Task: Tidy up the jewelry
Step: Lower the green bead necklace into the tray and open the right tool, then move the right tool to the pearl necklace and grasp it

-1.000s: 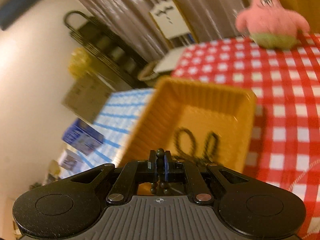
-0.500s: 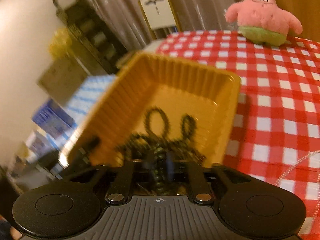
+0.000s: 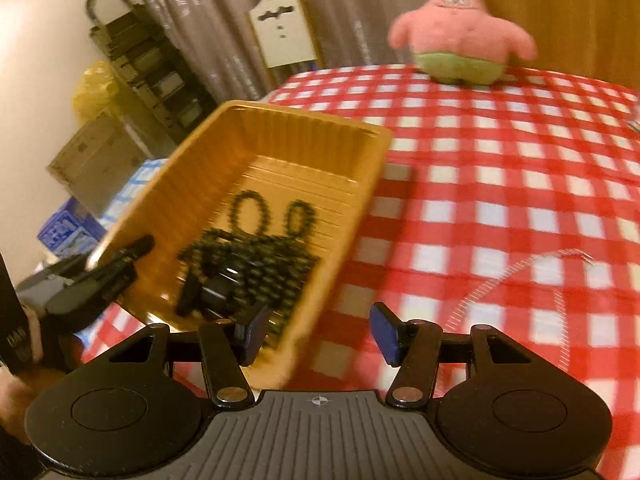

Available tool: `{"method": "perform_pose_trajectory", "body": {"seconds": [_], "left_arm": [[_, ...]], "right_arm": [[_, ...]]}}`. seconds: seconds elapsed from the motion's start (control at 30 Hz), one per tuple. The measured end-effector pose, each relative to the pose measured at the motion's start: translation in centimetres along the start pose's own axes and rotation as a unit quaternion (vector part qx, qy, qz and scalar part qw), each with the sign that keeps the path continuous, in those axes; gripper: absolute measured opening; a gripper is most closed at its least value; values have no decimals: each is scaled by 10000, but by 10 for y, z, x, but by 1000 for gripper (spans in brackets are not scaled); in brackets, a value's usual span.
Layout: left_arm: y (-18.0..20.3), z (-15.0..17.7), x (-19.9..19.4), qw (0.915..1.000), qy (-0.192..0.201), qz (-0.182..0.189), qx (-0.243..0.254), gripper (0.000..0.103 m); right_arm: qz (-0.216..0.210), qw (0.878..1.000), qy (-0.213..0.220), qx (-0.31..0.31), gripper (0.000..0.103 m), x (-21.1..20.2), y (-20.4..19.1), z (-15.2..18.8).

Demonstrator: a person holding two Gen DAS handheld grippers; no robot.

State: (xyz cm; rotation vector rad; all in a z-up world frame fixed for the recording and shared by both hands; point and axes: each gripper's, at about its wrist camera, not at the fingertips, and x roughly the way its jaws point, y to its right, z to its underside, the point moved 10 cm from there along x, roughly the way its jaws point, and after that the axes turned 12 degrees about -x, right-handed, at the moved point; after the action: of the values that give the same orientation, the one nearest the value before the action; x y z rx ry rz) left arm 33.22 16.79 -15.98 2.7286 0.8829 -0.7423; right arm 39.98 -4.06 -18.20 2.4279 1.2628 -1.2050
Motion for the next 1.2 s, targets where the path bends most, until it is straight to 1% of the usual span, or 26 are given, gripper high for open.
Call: {"method": "perform_pose_trajectory", "body": {"seconds": [0.17,0.3,0.43,0.47,0.5,0.53,0.63,0.73,0.8,1.2], "left_arm": [[-1,0,0,10000,6,-4,18,16],[0,0,0,10000,5,-5,15,16],[0,0,0,10000,13,-8,28,16],[0,0,0,10000,11,-8,26,16],[-1,0,0,10000,7,-8,26,16],[0,0,0,10000,9,-7,26,16],[0,0,0,10000,9,-7,28,16],[0,0,0,10000,11,-10,30,16],[0,0,0,10000,11,-10,30,16],[1,0,0,10000,8,-12,34,16]], "right_arm": [[392,9990,-73,205,56,-15,34,23],[829,9959,-224,280,56,-23,66,43],[1165,9923,-240,344,55,-28,97,54],[1236,9915,-235,329,54,-29,103,55],[1318,9906,-235,293,45,-29,108,56],[1365,9901,-243,231,39,-29,113,56],[1524,9879,-274,78,33,-27,126,58],[1581,9870,-299,-33,24,-22,135,58],[1591,9868,-295,-93,21,-20,139,58],[1635,9853,-391,-292,14,-7,145,52]]}}
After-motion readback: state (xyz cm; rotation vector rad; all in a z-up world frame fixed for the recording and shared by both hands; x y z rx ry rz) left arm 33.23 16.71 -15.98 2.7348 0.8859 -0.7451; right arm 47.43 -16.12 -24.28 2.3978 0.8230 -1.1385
